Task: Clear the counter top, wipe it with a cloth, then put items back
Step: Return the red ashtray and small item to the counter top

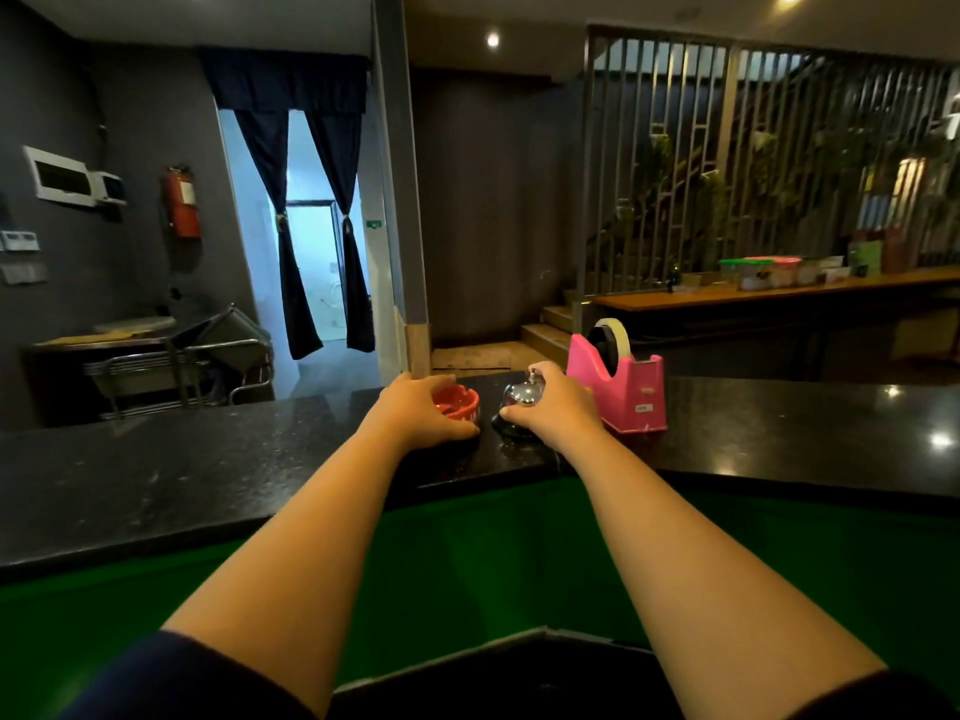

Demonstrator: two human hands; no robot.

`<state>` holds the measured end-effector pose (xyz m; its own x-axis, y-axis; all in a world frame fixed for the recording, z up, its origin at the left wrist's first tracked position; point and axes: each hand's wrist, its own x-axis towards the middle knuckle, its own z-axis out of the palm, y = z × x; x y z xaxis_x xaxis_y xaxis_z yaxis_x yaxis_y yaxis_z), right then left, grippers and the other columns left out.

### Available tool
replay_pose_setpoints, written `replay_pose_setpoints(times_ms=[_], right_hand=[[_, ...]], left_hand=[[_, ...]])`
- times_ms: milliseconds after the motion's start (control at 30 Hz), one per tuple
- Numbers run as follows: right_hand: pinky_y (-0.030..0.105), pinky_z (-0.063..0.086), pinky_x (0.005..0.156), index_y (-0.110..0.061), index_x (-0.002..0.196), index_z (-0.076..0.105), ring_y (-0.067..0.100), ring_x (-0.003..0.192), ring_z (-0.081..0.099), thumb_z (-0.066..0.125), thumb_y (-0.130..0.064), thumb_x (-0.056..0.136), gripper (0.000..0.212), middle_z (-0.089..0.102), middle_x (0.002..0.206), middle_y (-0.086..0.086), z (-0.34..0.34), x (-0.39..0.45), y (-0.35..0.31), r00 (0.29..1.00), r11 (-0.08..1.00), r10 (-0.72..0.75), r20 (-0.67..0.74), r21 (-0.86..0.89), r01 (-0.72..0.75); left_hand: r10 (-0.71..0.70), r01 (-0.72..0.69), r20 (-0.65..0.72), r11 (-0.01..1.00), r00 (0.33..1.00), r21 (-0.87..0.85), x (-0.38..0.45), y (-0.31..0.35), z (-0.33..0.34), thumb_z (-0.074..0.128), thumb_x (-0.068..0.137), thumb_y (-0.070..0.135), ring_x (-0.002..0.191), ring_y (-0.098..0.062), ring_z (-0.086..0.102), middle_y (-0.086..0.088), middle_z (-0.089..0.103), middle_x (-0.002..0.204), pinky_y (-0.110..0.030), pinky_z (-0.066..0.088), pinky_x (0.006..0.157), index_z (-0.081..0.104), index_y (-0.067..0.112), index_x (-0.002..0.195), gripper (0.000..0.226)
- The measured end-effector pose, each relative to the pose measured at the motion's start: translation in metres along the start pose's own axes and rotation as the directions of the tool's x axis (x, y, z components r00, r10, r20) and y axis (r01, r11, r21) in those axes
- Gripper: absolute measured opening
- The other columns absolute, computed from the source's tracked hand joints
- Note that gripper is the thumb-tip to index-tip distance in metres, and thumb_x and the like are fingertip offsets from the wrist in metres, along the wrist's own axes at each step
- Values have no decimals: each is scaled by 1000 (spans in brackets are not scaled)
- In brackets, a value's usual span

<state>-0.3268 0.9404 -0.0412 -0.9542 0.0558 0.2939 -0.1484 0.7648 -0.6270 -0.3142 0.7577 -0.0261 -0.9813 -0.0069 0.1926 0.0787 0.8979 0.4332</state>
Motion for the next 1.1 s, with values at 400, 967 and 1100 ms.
replay_pose_setpoints(times_ms=[400,967,1100], right_hand=[[46,41,102,-23,153,10,35,133,38,70,-49,81,97,38,147,16,8,-11,-8,996,989,89,20,-122,-86],[43,21,119,-20,143,45,22,147,19,52,-33,96,49,34,155,4,76,-248,-70,984,985,-171,-54,-1,171],[44,22,118,-23,142,46,20,147,20,56,-29,95,48,34,155,1,122,-342,-108,959,960,-275,69,75,270]], left_hand=[[-72,70,-52,996,996,-51,0,-9,8,79,59,62,137,-37,29,-13,18,152,-53,34,110,14,26,150,118],[-60,75,-72,968,996,241,-276,-116,-73,50,92,53,130,-26,42,-1,38,148,-47,41,102,43,28,141,56],[-73,121,-167,945,983,303,-386,-175,-93,52,90,51,127,-24,44,-2,50,136,-43,43,100,56,28,130,46]])
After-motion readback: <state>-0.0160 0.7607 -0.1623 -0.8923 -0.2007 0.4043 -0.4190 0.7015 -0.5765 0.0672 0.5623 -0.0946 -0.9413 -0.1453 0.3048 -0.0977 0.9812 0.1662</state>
